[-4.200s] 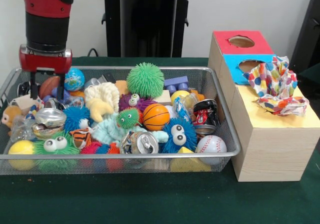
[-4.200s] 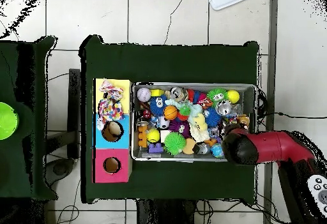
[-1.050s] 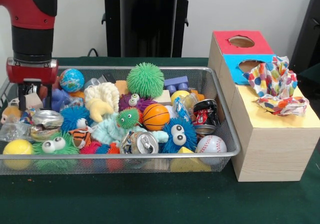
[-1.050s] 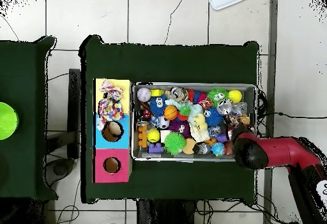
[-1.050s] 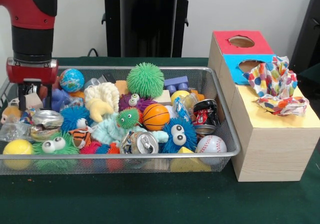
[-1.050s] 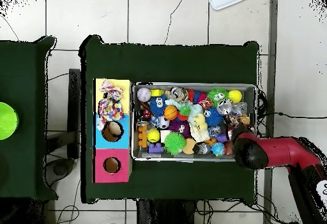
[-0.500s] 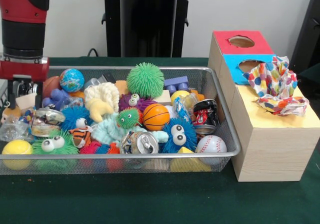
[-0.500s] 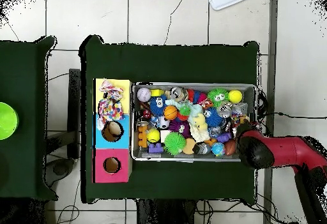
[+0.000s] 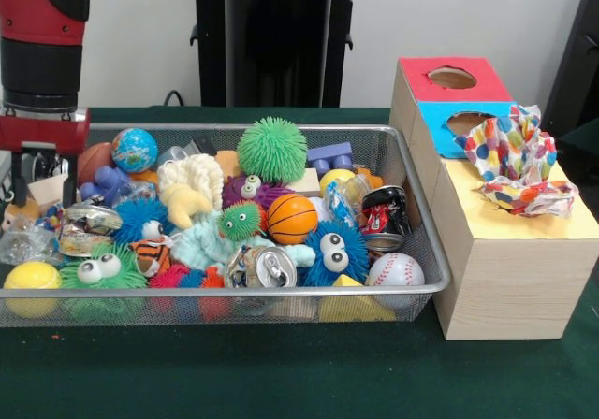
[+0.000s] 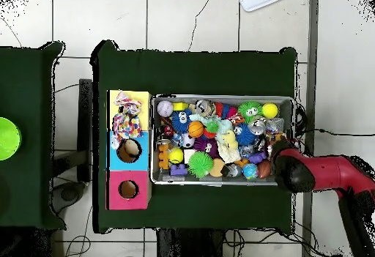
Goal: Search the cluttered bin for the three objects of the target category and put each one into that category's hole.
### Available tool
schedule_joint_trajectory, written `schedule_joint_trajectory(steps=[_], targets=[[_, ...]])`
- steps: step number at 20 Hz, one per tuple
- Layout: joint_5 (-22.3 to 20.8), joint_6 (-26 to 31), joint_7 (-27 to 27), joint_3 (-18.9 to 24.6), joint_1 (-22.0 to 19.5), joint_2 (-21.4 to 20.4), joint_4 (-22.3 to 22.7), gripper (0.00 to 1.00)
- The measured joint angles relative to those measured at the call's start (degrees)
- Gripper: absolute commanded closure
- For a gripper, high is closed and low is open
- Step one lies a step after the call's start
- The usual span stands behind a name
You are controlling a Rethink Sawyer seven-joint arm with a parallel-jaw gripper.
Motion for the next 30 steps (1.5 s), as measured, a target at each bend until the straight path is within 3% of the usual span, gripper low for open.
schedule_joint_trajectory(steps=[19, 30], targets=[[0.5, 0.0, 0.0, 0.0, 0.5, 1.8, -0.5, 0.0], [0.4, -0.1, 0.0, -0.4, 2.1, 5.3, -3.5, 0.0]])
